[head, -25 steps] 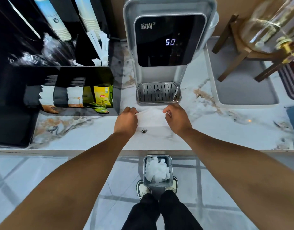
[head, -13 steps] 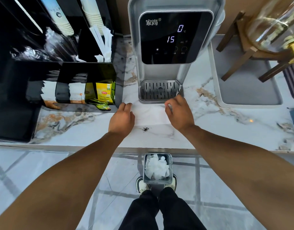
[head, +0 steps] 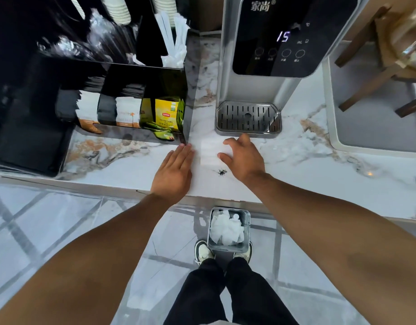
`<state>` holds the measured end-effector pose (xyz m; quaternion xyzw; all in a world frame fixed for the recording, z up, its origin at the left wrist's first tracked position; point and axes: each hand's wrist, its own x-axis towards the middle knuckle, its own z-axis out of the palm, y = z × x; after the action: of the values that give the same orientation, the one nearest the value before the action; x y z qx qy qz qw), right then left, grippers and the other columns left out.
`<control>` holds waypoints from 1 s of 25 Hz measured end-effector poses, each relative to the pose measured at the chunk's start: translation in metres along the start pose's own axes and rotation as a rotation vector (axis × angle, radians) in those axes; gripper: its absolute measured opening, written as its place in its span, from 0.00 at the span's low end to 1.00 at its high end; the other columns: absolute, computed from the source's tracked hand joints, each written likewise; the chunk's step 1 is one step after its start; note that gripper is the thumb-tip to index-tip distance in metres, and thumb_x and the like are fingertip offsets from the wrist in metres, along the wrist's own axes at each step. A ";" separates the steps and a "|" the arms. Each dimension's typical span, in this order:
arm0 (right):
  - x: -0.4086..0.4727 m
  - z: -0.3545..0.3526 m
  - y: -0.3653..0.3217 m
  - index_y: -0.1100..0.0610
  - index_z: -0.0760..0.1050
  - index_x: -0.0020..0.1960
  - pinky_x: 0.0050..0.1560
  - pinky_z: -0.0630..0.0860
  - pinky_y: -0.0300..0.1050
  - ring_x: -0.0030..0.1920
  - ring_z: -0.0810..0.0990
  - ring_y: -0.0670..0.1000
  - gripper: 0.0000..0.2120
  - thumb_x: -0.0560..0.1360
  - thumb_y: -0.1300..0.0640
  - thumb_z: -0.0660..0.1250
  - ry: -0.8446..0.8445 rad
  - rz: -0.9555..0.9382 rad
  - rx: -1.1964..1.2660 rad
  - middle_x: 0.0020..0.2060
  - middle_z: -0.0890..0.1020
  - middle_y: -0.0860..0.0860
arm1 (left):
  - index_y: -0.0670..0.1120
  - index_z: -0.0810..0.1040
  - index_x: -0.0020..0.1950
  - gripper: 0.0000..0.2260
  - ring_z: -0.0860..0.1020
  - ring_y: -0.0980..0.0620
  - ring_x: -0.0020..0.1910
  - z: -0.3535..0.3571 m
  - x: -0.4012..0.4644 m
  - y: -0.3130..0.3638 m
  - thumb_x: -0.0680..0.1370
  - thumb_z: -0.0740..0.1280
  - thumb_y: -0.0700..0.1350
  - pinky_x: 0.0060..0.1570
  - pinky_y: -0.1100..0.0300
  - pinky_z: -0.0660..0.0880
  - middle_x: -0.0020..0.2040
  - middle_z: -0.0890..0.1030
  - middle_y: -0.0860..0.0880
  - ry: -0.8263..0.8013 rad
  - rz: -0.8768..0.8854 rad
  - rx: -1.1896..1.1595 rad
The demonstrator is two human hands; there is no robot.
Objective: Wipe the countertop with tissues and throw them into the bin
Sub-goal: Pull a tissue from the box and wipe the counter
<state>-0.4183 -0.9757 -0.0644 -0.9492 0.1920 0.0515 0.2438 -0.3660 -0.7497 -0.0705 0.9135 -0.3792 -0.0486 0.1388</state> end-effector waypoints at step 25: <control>-0.003 0.008 0.000 0.58 0.83 0.57 0.49 0.73 0.38 0.41 0.74 0.46 0.12 0.76 0.67 0.67 0.101 -0.243 0.268 0.43 0.75 0.53 | 0.42 0.48 0.81 0.29 0.46 0.51 0.81 0.020 0.022 -0.021 0.84 0.47 0.54 0.79 0.51 0.52 0.83 0.49 0.45 -0.162 0.185 0.064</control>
<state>-0.4213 -0.9705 -0.0705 -0.9258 0.0933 -0.0520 0.3625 -0.3400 -0.7552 -0.0953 0.8718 -0.4731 -0.0971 0.0825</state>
